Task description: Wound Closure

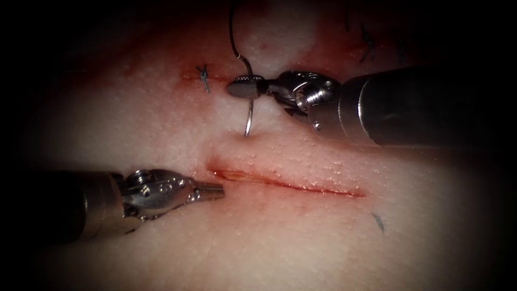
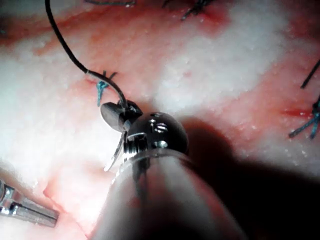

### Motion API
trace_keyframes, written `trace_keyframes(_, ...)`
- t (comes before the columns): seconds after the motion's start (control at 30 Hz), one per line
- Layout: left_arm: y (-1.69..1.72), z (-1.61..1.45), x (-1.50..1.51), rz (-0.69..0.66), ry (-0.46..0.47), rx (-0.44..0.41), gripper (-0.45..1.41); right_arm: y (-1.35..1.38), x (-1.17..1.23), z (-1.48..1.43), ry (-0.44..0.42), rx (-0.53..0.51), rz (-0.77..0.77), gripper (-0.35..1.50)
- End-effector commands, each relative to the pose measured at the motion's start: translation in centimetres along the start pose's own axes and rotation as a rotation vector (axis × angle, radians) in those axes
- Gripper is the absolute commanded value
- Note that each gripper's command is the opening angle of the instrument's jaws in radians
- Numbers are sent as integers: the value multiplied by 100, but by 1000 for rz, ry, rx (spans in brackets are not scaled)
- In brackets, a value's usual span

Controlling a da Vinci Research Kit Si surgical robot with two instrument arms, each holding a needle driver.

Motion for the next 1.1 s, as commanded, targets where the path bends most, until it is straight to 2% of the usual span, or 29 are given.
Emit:
trace_keyframes(0.03,3,10,-1,0,0,-1,-45,2,-2,11,-2,19,18,-35)
trace_keyframes(0.2,3,10,-2,0,-3,-3,-45,3,-5,15,-23,56,62,-35)
trace_keyframes(0.43,2,4,-5,6,-6,-21,-45,0,-15,21,-49,93,47,-35)
trace_keyframes(0.93,-3,-9,-15,20,-12,-44,-45,-20,-59,16,-97,120,77,-35)
trace_keyframes(1.1,-3,-10,-15,20,-12,-44,-45,-22,-60,16,-66,144,97,-35)
